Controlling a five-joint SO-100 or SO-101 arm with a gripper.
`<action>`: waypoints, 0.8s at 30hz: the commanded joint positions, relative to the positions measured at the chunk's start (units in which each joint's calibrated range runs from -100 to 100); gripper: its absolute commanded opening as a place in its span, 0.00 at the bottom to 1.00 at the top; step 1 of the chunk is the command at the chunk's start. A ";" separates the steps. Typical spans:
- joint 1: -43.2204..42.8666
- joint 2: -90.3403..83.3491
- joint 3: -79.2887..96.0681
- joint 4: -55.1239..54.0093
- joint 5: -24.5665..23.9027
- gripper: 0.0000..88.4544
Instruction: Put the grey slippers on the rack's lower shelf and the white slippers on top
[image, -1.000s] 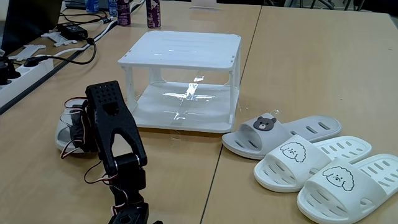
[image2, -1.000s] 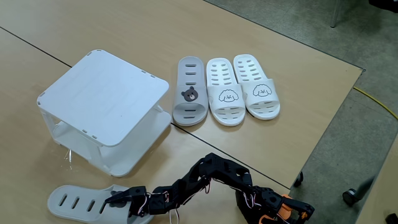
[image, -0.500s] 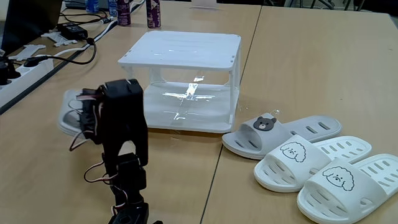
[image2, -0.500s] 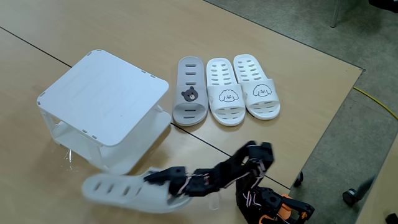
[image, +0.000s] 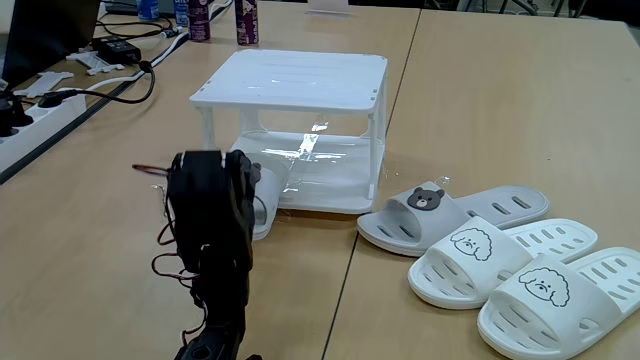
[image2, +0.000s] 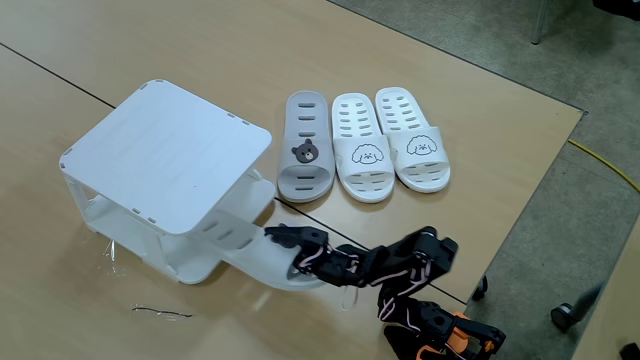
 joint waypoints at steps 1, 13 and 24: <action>0.22 9.88 -18.34 -0.38 0.37 0.01; -0.36 43.28 -59.66 0.91 0.37 0.01; -1.18 65.24 -105.12 24.12 0.37 0.01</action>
